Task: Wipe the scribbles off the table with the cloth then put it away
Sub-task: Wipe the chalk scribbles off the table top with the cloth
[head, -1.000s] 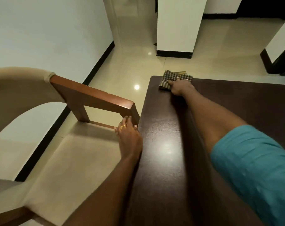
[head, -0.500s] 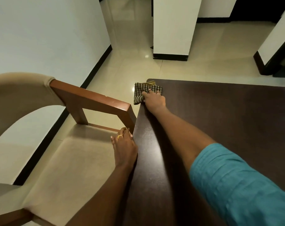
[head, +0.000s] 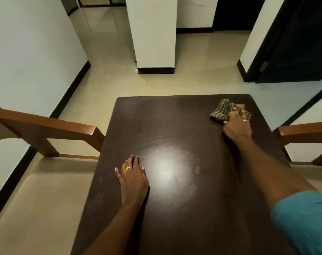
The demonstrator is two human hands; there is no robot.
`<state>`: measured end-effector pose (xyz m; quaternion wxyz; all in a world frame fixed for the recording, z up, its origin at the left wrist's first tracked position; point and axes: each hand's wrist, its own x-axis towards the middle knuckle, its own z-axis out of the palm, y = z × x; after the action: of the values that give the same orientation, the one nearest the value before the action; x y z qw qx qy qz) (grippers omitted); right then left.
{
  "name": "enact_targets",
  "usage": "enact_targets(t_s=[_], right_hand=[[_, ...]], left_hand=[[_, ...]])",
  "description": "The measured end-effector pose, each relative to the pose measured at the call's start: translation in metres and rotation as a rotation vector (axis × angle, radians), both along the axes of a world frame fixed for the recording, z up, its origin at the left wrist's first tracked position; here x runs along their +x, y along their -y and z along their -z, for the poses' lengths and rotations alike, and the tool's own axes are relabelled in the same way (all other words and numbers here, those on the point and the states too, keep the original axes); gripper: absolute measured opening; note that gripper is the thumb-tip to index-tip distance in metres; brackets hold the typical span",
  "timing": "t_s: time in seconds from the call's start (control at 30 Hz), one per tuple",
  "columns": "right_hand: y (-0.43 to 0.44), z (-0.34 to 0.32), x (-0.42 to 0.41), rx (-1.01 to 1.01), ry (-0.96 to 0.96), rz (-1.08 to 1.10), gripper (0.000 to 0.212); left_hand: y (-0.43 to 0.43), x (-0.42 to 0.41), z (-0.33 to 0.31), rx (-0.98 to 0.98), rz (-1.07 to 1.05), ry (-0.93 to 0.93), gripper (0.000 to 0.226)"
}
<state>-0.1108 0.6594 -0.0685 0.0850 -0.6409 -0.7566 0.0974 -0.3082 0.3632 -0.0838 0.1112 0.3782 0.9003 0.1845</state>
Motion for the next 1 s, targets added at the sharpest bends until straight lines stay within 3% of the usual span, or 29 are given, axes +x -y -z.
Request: enact_targets(t_s=[0.07, 0.2, 0.47, 0.7, 0.83, 1.0], right_hand=[[-0.006, -0.007, 0.040, -0.042, -0.014, 0.139, 0.032], [-0.007, -0.008, 0.071, -0.047, 0.040, 0.198, 0.031], [0.025, 0.000, 0.025, -0.088, 0.040, 0.205, 0.034], [0.096, 0.001, -0.100, -0.109, 0.034, -0.069, 0.038], [0.146, -0.005, -0.183, -0.186, 0.055, -0.299, 0.050], [0.205, -0.008, -0.254, -0.246, 0.135, -0.608, 0.049]], left_hand=[[-0.001, 0.014, 0.002, -0.012, 0.017, -0.009, 0.045], [0.000, 0.019, 0.006, -0.003, 0.010, -0.028, 0.045], [-0.003, 0.019, 0.008, 0.056, -0.032, 0.014, 0.048], [0.012, 0.006, -0.006, 0.175, -0.093, 0.220, 0.048], [0.045, -0.019, -0.002, 0.073, -0.149, 0.175, 0.050], [0.083, -0.046, 0.004, 0.032, -0.224, 0.127, 0.049]])
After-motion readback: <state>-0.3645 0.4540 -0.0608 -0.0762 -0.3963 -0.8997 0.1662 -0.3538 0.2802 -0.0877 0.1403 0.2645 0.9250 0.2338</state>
